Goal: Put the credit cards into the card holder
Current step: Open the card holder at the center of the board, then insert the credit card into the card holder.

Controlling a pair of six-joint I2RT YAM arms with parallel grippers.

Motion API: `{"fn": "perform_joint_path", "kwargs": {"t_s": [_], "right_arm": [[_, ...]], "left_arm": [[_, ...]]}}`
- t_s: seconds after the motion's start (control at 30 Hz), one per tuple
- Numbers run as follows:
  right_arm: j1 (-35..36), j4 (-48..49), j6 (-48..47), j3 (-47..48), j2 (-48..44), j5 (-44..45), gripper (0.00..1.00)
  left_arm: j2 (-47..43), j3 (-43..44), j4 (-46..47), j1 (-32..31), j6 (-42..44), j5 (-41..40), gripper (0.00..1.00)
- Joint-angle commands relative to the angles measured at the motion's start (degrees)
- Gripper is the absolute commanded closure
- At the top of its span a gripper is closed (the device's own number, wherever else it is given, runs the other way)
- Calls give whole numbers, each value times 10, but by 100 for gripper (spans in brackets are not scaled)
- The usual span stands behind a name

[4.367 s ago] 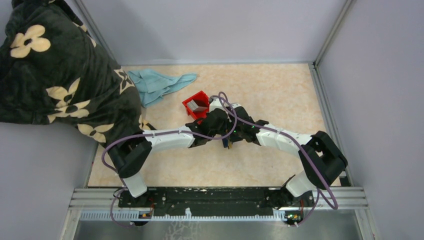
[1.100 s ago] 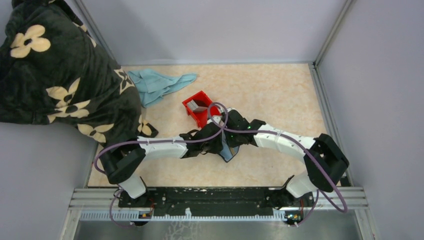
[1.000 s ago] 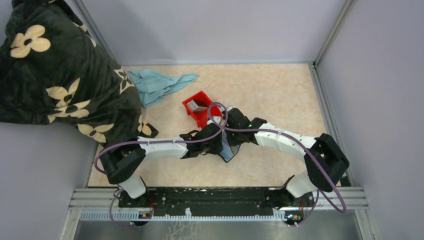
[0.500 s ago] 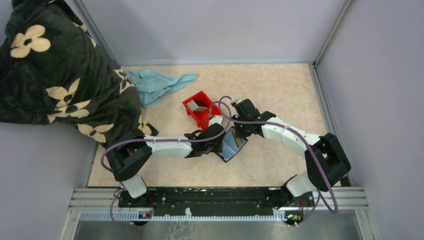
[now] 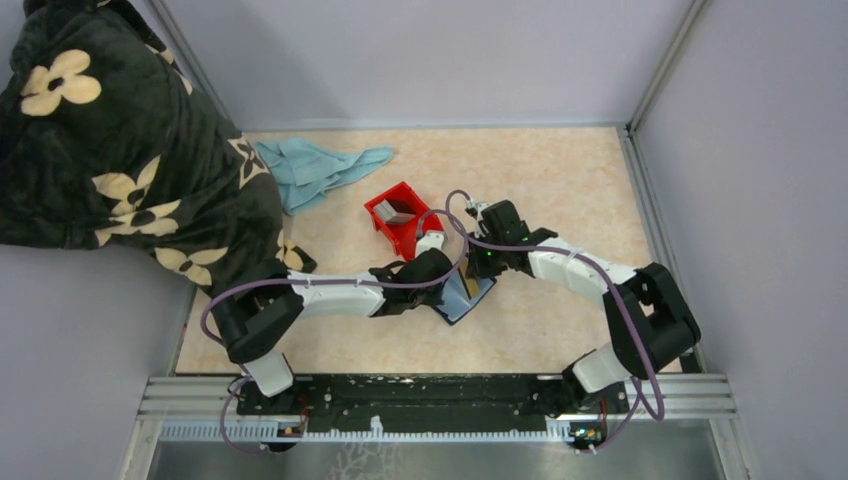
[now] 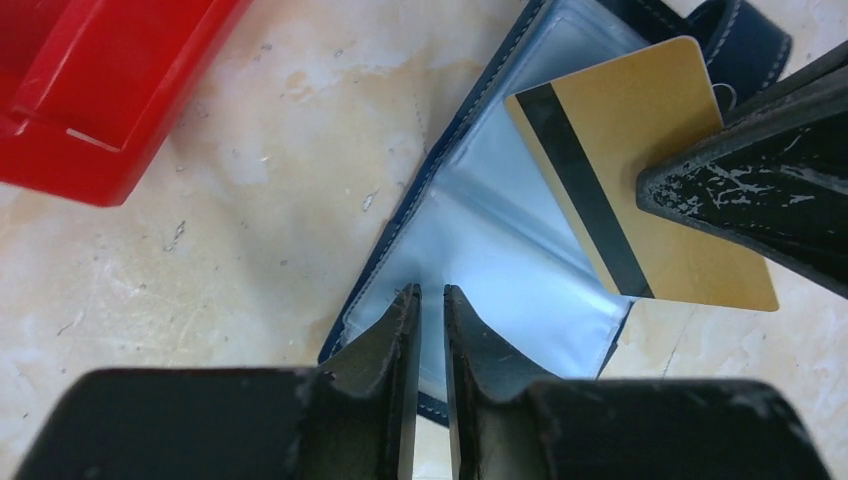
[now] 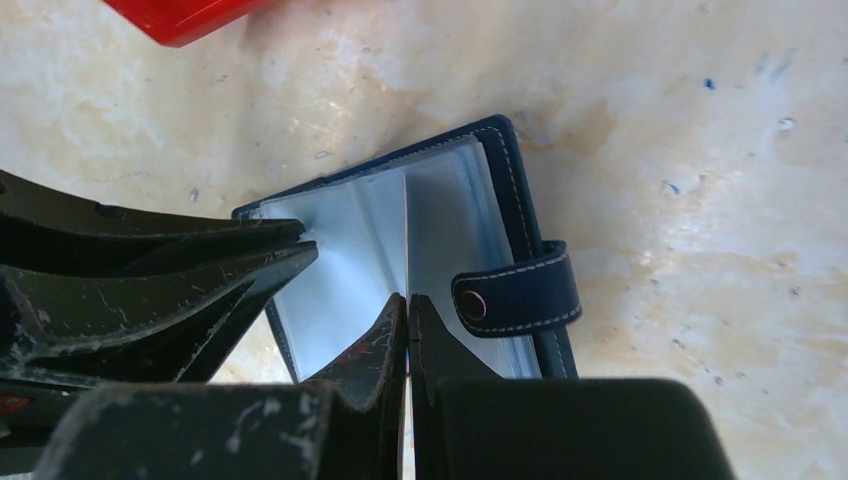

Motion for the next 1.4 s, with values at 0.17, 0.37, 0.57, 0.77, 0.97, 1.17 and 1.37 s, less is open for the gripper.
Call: {"fn": "perform_joint_path", "kwargs": {"t_s": [0.17, 0.37, 0.57, 0.77, 0.97, 1.17, 1.37], "right_arm": [[-3, 66, -13, -22, 8, -56, 100], [-3, 74, -13, -29, 14, -51, 100], [-3, 66, -18, -26, 16, -32, 100], [-3, 67, -16, -29, 16, -27, 100], [-3, 71, -12, -37, 13, -27, 100], [-3, 73, -10, -40, 9, -26, 100], [-3, 75, -7, -41, 7, -28, 100]], "left_arm": [[-40, -37, -81, -2, -26, 2, 78], [-52, -38, -86, -6, -39, 18, 78], [-64, -29, -97, -16, -50, 30, 77], [-84, -19, -116, -34, -69, 33, 74], [-90, -22, -117, -47, -97, 29, 70], [-96, -25, -122, -65, -141, 23, 62], [-93, -35, -120, -82, -185, 4, 67]]}}
